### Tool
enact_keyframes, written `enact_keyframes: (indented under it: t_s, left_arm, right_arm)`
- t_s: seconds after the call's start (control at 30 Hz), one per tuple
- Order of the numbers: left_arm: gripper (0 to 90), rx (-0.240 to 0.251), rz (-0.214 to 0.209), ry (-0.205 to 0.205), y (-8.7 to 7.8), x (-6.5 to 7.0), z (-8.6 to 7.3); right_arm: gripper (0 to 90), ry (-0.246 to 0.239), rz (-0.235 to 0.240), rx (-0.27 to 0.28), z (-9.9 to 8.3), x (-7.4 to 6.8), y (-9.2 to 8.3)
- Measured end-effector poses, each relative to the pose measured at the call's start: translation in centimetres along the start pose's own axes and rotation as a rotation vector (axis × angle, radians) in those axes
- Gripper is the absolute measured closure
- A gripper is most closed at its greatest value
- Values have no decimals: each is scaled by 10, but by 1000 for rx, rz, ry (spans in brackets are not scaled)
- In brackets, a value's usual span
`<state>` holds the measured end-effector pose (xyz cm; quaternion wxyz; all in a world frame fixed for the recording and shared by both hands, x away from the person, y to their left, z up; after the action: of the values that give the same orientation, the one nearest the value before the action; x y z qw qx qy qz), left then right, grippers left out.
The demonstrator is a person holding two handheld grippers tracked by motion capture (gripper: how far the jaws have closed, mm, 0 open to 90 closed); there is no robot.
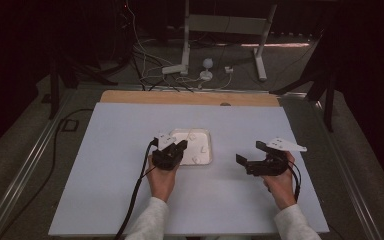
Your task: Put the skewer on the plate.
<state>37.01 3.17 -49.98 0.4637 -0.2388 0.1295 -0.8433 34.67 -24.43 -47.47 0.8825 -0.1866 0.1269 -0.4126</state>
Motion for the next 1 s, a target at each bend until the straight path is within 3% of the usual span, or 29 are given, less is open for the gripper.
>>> enact_keyframes:
  t_s: [0.37, 0.57, 0.87, 1.0]
  left_arm:
    - [890, -42, 33, -6, 9, -3, -9]
    - [886, -58, 61, -39, 12, -8, -17]
    - [886, -121, 111, -61, 21, -15, -31]
    - [886, -151, 142, -95, 27, -20, -37]
  right_arm:
    - [0, -27, -65, 24, -22, 9, -24]
    - [0, 29, -80, 58, -26, 18, -38]
    - [0, 47, -89, 73, -26, 20, -44]
    - [0, 47, -89, 64, -28, 20, -42]
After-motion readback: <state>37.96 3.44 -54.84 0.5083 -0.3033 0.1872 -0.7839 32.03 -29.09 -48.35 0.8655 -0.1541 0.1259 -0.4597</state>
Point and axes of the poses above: each handheld gripper's, and its own axes: y roughly forward along the jaws, z roughly out of its top, x roughly to its right, the point moved 5 cm from there along y, roughly forward along the jaws, and after that the axes turned 6 degrees about -y, right-handed, at the moved point
